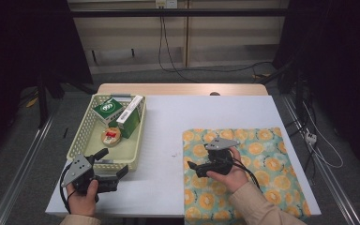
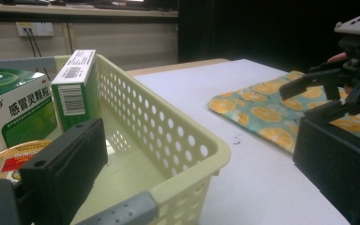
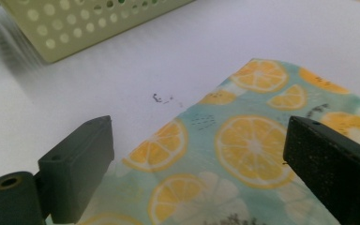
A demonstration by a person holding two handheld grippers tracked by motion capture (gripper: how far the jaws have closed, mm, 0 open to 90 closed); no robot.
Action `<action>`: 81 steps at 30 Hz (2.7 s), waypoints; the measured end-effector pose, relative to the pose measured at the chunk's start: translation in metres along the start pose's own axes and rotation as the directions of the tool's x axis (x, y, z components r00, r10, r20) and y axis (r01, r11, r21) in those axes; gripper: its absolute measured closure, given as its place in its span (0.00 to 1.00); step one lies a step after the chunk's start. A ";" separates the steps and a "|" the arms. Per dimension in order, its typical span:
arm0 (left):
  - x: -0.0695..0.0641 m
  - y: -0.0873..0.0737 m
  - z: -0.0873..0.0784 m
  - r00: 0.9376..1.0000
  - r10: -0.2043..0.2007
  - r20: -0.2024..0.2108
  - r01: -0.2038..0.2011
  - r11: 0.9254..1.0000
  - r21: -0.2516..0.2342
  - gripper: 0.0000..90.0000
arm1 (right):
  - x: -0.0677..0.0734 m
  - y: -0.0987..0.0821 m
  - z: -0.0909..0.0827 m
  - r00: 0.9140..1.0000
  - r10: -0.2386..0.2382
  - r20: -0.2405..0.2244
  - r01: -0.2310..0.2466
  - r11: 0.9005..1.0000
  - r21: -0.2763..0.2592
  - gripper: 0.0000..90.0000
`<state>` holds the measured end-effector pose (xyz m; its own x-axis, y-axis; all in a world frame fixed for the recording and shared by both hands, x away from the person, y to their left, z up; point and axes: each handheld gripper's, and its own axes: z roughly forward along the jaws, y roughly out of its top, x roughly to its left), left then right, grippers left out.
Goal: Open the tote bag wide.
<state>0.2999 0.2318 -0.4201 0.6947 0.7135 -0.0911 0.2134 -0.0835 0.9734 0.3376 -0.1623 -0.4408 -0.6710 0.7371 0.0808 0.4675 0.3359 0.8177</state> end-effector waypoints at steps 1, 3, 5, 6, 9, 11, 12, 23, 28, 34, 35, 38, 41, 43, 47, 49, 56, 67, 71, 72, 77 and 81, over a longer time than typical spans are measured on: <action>0.000 0.000 0.000 1.000 0.003 0.000 -0.003 1.000 0.000 0.03 | 0.001 0.000 0.004 1.000 0.004 -0.008 -0.004 1.000 0.010 0.11; 0.000 0.000 0.000 1.000 0.006 0.001 -0.006 1.000 -0.001 0.03 | 0.004 0.000 0.012 1.000 0.005 -0.021 -0.004 1.000 0.028 0.14; 0.000 0.000 0.000 1.000 0.005 0.001 -0.005 1.000 -0.002 0.03 | 0.007 0.001 0.020 0.999 -0.021 -0.033 0.023 0.998 0.056 0.18; 0.000 0.000 -0.001 1.000 0.005 0.000 -0.005 1.000 -0.002 0.03 | 0.009 0.001 0.024 0.999 -0.026 -0.035 0.029 0.997 0.069 0.20; 0.000 0.000 -0.001 1.000 -0.002 -0.001 0.002 1.000 -0.003 0.03 | 0.012 -0.001 0.033 0.999 -0.033 -0.043 0.037 0.993 0.108 0.27; 0.000 0.000 -0.001 1.000 -0.003 -0.002 0.003 1.000 -0.001 0.03 | 0.014 -0.004 0.036 0.998 -0.049 -0.034 0.053 0.990 0.134 0.30; 0.000 -0.001 -0.001 1.000 -0.002 -0.002 0.002 1.000 -0.002 0.03 | 0.014 -0.003 0.036 0.998 -0.064 -0.024 0.067 0.988 0.139 0.33; 0.000 -0.001 -0.001 1.000 -0.004 -0.009 0.004 1.000 -0.003 0.03 | 0.008 -0.001 0.031 0.996 -0.075 -0.042 0.081 0.983 0.165 0.69; -0.001 -0.001 -0.001 1.000 -0.003 -0.007 0.003 1.000 -0.002 0.03 | 0.000 -0.002 0.029 0.997 -0.051 -0.049 0.058 0.986 0.158 0.97; -0.001 -0.001 -0.001 1.000 -0.004 -0.007 0.004 1.000 -0.001 0.03 | -0.008 0.001 0.029 0.997 -0.006 -0.075 0.018 0.987 0.158 1.00; -0.001 -0.001 -0.001 1.000 -0.005 -0.007 0.005 1.000 -0.003 0.03 | -0.010 0.003 0.028 0.997 -0.007 -0.074 0.019 0.987 0.160 1.00; -0.002 0.000 -0.002 1.000 0.000 -0.006 0.000 1.000 -0.009 0.03 | -0.017 0.012 0.026 0.997 0.016 -0.074 -0.006 0.991 0.135 1.00; -0.003 0.001 -0.002 1.000 0.001 -0.006 -0.001 1.000 -0.007 0.03 | -0.025 0.025 0.025 0.997 0.036 -0.066 -0.029 0.994 0.108 1.00; -0.002 0.002 -0.001 1.000 0.001 -0.004 -0.001 1.000 -0.008 0.03 | -0.033 0.033 0.025 0.996 0.066 -0.063 -0.061 0.995 0.085 1.00; -0.004 0.002 -0.002 1.000 -0.006 -0.001 0.006 1.000 -0.011 0.03 | -0.047 0.048 0.027 0.996 0.083 -0.044 -0.081 0.995 0.054 1.00; -0.003 0.003 -0.003 1.000 -0.001 0.001 0.001 1.000 -0.012 0.03 | -0.052 0.054 0.031 0.996 0.084 -0.029 -0.083 0.996 0.046 1.00; -0.004 0.005 0.001 1.000 -0.010 0.011 0.010 1.000 -0.016 0.03 | -0.065 0.077 0.053 0.994 0.106 -0.029 -0.105 0.994 0.025 1.00; -0.008 0.009 0.002 1.000 0.001 0.016 -0.001 1.000 -0.016 0.03 | -0.076 0.137 0.109 0.994 0.108 -0.018 -0.109 0.992 -0.064 0.98; -0.007 0.007 0.002 1.000 -0.006 0.013 0.006 1.000 -0.012 0.03 | -0.085 0.138 0.119 0.992 0.128 -0.008 -0.128 0.989 -0.077 0.61; -0.006 0.007 0.002 1.000 -0.005 0.011 0.005 1.000 -0.012 0.03 | -0.084 0.136 0.118 0.994 0.113 -0.012 -0.114 0.992 -0.059 0.53; -0.006 0.007 0.003 1.000 -0.011 0.013 0.011 1.000 -0.011 0.03 | -0.078 0.123 0.093 0.998 0.056 -0.031 -0.056 0.998 0.002 0.33; -0.007 0.007 0.005 1.000 -0.003 0.018 0.004 1.000 -0.007 0.03 | -0.078 0.104 0.061 0.997 0.047 -0.061 -0.045 0.999 0.024 0.29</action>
<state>0.2996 0.2226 -0.4139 0.7064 0.7009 -0.0983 0.2113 -0.0764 0.9744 0.4735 -0.1488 -0.3974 -0.6821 0.7150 0.1531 0.5111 0.3164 0.7992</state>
